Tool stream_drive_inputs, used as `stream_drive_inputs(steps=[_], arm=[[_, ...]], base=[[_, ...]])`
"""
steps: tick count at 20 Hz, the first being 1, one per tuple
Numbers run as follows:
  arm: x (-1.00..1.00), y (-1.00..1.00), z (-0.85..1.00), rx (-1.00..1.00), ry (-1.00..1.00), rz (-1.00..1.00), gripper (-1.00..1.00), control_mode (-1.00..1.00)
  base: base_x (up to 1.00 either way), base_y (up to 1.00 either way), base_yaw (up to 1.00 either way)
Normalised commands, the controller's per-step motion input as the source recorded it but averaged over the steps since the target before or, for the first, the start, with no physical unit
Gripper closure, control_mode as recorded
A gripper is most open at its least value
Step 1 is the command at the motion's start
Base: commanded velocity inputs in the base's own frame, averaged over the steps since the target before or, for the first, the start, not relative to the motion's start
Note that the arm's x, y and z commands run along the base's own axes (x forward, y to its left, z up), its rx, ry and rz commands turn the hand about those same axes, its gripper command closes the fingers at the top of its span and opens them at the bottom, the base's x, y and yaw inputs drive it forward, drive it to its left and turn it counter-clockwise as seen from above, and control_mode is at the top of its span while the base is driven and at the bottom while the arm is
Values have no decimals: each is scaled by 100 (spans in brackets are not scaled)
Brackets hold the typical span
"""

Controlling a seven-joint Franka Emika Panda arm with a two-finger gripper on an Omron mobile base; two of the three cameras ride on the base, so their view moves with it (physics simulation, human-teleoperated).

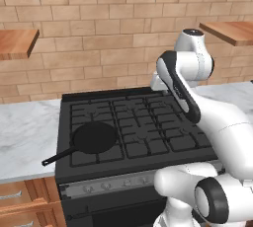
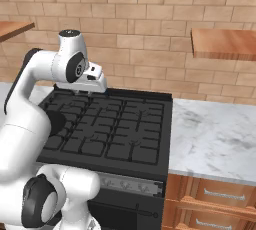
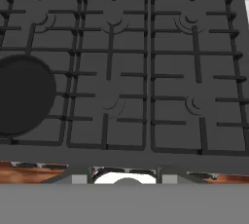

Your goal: Turn on the front left burner of the stove.

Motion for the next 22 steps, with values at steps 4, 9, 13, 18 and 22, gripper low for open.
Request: stream_drive_inputs(steps=[4,9,13,18,22], arm=[[-4,69,-32,0,0,0,-100,-100],[-70,100,-60,-8,-7,0,-100,-100],[-100,100,-74,-5,-13,0,-100,-100],[-70,100,-73,-1,-24,-1,-100,-100],[-3,94,-56,0,-26,-14,-100,-100]], base=[[0,0,0],[0,0,0],[0,0,0],[0,0,0],[0,0,0]])
